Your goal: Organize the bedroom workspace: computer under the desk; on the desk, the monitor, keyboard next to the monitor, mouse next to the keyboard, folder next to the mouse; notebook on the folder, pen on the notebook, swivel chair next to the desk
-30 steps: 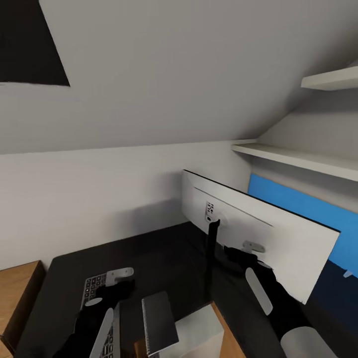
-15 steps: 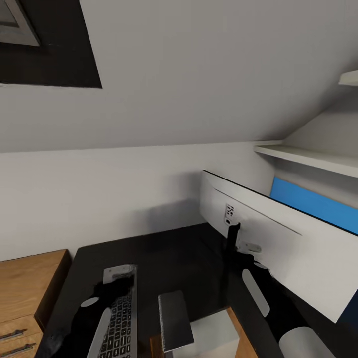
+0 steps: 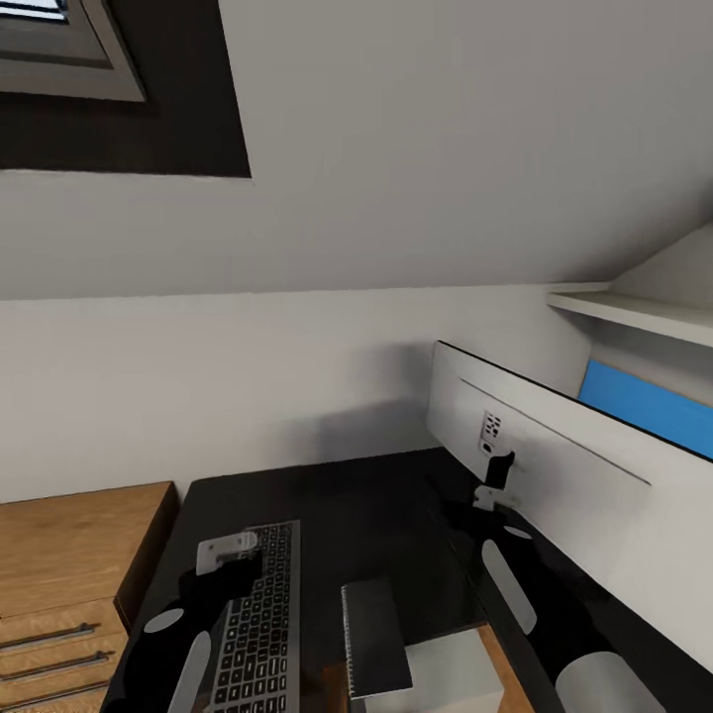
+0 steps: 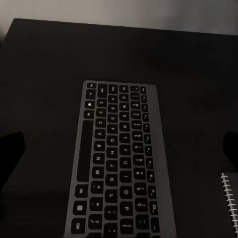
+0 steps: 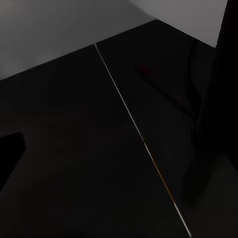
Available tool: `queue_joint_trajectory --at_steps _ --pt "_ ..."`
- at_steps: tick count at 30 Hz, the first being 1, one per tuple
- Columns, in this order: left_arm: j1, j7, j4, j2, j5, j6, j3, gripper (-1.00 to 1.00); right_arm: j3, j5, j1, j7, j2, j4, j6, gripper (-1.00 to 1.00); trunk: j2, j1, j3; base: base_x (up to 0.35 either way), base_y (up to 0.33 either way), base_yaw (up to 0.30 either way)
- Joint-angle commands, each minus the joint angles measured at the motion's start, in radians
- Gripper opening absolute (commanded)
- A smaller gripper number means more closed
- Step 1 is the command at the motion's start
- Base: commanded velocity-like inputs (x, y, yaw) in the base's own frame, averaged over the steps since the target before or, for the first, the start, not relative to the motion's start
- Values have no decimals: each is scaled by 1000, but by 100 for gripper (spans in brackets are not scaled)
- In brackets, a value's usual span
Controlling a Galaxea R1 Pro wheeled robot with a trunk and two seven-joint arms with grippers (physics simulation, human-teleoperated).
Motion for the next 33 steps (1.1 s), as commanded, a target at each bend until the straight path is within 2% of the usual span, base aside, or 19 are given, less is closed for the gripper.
queue_joint_trajectory --at_steps 1,9,15,26,31,32,33 --pt "-1 9 -2 0 10 4 -1 100 4 -10 -1 -10 -2 -1 3 100 -2 0 -2 0 0 71" --pt "1 9 -3 0 11 5 -3 100 -3 -11 -1 -10 -5 4 3 100 -2 0 -2 0 0 25" --pt "1 9 -4 0 11 6 -3 100 -6 -12 -1 -12 -5 28 -37 100 -2 0 -2 0 0 1" --pt "1 9 -4 0 11 6 -3 100 -6 -12 -1 -24 -5 36 -62 100 -2 0 -2 0 0 0" --pt "1 9 -4 0 11 6 -3 100 -7 -12 -1 -49 -6 46 -110 100 -2 0 -2 0 0 0" --pt "2 9 -4 0 10 6 -3 100 -6 -12 -1 -71 -7 85 -184 100 -2 0 -2 0 0 0" --pt "1 9 -4 0 10 6 -3 100 -6 -12 -1 -74 -7 97 -200 100 -2 0 -2 0 0 0"
